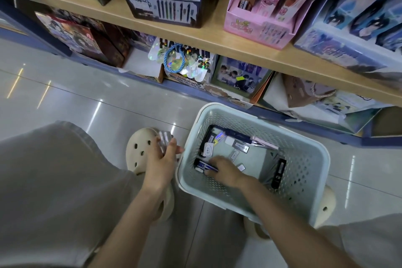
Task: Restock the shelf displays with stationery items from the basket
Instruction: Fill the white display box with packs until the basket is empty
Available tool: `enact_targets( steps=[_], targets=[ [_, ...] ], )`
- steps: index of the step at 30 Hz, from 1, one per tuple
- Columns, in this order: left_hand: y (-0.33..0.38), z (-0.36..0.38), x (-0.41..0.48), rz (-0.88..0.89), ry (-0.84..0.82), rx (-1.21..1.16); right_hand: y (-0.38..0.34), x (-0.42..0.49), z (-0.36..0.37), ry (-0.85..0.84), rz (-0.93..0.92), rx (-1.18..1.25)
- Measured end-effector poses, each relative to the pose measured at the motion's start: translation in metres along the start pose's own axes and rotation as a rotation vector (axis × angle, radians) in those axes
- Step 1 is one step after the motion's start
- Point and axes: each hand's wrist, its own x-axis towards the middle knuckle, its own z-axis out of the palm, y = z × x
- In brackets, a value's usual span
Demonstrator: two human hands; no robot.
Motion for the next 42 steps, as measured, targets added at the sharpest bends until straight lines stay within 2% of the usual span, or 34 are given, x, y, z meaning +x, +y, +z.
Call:
enact_targets(
  steps=[6,13,17,20,22,27,31,35,42],
  targets=[
    [-0.003,0.001,-0.002,-0.027,-0.016,-0.022,-0.009,0.010,0.000,-0.111,0.080,-0.203],
    [-0.003,-0.002,-0.003,-0.020,-0.032,-0.003,-0.010,0.000,0.007,-0.148,0.083,0.066],
    [-0.003,-0.005,-0.005,0.017,0.056,-0.031,-0.014,-0.013,0.004,-0.109,0.066,0.146],
    [0.002,-0.009,-0.012,0.140,0.197,-0.039,-0.022,-0.031,-0.011,-0.015,0.031,0.201],
    [0.004,-0.008,-0.016,0.166,0.219,-0.059,-0.030,-0.040,-0.024,0.048,0.012,0.293],
    [0.016,-0.002,-0.031,0.051,-0.018,-0.104,-0.068,-0.081,-0.061,0.266,-0.109,0.571],
    [0.041,0.008,-0.049,0.084,-0.169,-0.196,-0.114,-0.119,-0.084,0.364,-0.210,0.742],
    [0.068,0.008,-0.073,0.168,-0.251,-0.340,-0.148,-0.151,-0.092,0.471,-0.294,0.718],
    [0.104,0.000,-0.104,0.110,-0.273,-0.454,-0.171,-0.202,-0.108,0.676,-0.349,0.546]
  ],
)
